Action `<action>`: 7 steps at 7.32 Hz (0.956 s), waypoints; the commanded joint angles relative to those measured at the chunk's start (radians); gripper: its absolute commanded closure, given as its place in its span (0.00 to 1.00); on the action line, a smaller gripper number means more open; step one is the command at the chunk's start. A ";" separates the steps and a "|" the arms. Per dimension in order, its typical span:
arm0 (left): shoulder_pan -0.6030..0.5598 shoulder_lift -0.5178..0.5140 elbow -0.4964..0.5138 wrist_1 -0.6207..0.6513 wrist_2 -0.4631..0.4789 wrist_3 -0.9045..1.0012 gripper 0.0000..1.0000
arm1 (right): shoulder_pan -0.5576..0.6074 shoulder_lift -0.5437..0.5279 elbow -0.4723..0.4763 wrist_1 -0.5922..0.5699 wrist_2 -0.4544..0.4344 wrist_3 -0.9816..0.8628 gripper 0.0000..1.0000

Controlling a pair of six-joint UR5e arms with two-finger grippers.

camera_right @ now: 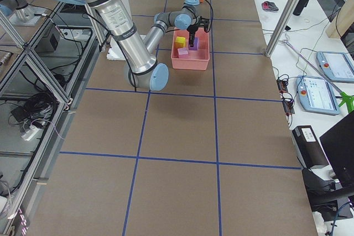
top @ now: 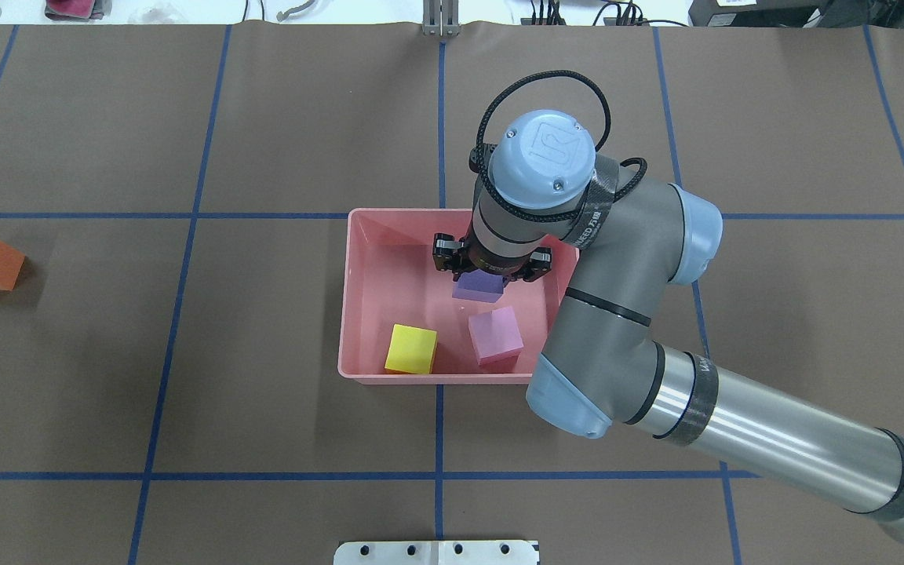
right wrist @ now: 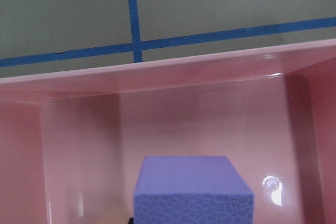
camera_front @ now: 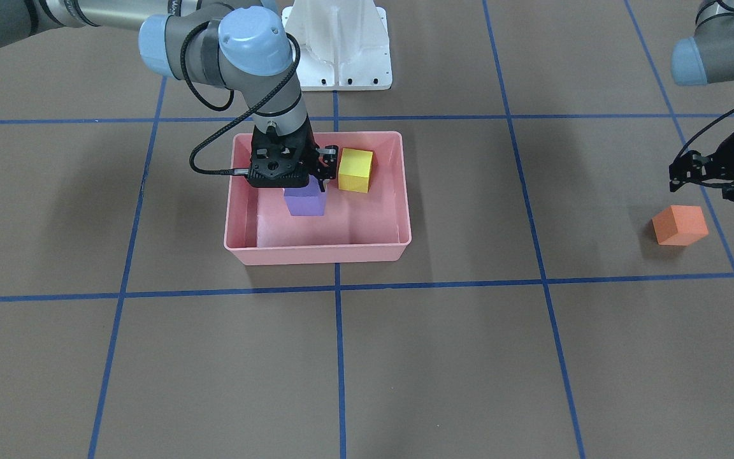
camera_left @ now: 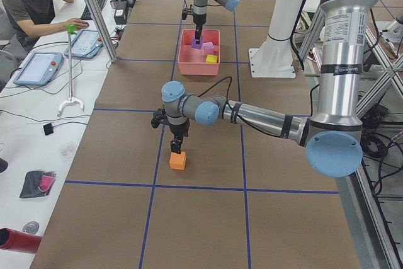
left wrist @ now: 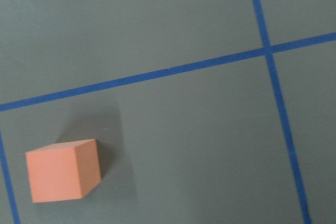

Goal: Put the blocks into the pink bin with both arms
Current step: 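Release purple cube in bin with right gripper while left grasps orange cube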

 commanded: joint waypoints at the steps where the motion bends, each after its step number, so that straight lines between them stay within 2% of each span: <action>1: -0.002 -0.014 0.139 -0.136 -0.002 -0.042 0.01 | -0.004 0.000 -0.008 0.000 0.000 0.000 0.34; 2: 0.000 -0.027 0.153 -0.136 -0.002 -0.077 0.01 | -0.002 0.000 -0.006 0.000 0.000 -0.002 0.25; 3: 0.001 -0.037 0.156 -0.134 -0.003 -0.108 0.01 | -0.002 0.000 -0.006 0.000 0.000 0.000 0.02; 6: 0.001 -0.057 0.181 -0.136 -0.014 -0.152 0.01 | -0.001 -0.008 0.008 0.002 0.001 -0.014 0.01; 7: 0.001 -0.066 0.194 -0.143 -0.076 -0.157 0.01 | 0.014 -0.012 0.030 0.002 0.006 -0.014 0.01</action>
